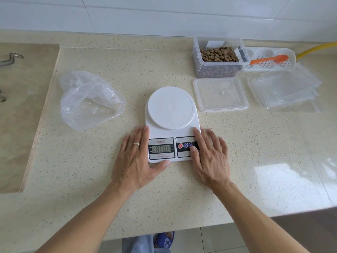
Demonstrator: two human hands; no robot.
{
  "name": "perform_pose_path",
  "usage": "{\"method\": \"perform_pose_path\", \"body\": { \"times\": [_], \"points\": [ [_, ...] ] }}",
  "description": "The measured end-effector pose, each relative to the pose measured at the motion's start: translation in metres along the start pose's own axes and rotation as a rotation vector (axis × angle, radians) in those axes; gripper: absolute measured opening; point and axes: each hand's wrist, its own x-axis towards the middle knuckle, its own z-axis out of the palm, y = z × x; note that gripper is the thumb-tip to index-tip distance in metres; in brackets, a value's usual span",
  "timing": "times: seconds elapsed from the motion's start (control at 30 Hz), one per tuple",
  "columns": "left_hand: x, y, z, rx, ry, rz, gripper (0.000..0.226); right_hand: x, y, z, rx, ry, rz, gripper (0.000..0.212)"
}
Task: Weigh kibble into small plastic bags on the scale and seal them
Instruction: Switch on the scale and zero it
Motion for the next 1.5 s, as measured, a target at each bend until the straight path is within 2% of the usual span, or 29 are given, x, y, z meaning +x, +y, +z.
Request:
{"method": "perform_pose_path", "body": {
  "times": [0.77, 1.03, 1.3, 1.5],
  "points": [
    [0.000, 0.002, -0.001, -0.009, 0.003, -0.010, 0.111, 0.000, 0.000, 0.001, 0.011, 0.038, -0.013, 0.065],
    [0.000, 0.001, 0.001, -0.018, 0.011, -0.005, 0.111, 0.008, -0.006, 0.002, 0.187, 0.122, 0.104, 0.066],
    [0.000, 0.001, 0.000, -0.025, -0.001, -0.010, 0.110, 0.008, -0.014, -0.005, 0.402, 0.115, 0.182, 0.063],
    [0.001, -0.001, 0.001, -0.021, -0.005, -0.003, 0.111, 0.008, -0.016, -0.005, 0.357, 0.089, 0.172, 0.067]
  ]
}}
